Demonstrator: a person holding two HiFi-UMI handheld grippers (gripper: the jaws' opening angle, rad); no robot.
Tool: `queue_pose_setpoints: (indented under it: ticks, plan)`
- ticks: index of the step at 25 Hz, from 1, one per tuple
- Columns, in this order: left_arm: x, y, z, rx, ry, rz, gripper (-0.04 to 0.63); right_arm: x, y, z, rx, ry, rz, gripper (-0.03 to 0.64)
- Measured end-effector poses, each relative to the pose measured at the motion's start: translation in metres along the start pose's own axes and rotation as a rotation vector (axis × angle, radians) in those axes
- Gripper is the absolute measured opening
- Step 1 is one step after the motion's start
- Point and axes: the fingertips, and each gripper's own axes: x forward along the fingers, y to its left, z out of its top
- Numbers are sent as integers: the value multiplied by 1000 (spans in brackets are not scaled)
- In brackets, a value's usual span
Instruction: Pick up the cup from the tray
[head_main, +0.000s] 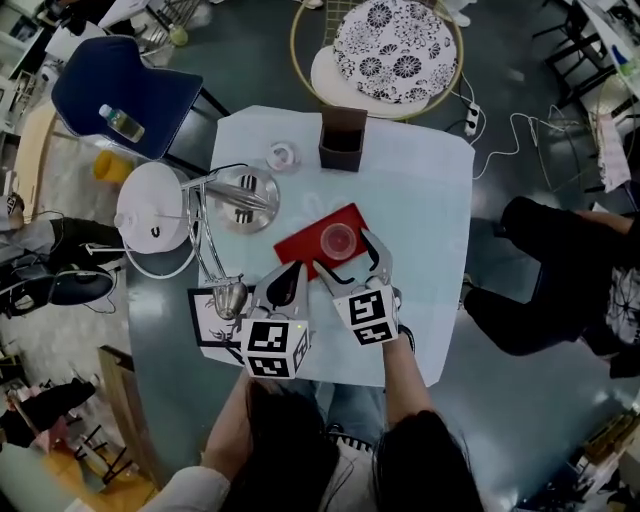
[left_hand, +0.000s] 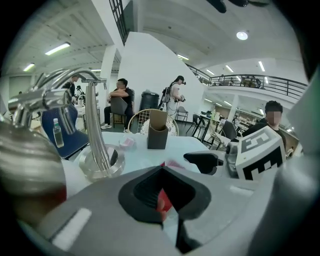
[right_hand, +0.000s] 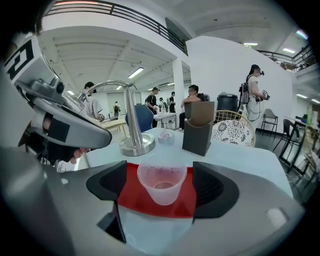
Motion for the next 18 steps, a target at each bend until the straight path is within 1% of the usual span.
queue_pose_setpoints:
  ticks: [3,6,9,10,14,18]
  plan:
    - [4,4,-2,-26,4,1,0,8,-1,-1,0,-7,-8,419]
    - [7,10,-9,-12,15,13,0,16,-4,-5,3,1,-20,415]
    - [11,12,-11,5,26,17,0,20,-9,-5,3,0,-40,379]
    - [11,13,-13,3,28,16,0,20,-10,-4,4,0,-49,343]
    - [11,17,-18,-12,29,18,0,18,-6,-4,-7,0,-43,345]
    - [7,14,-10,-16,19,9,0,10,1,10,-10,-38,-30,344]
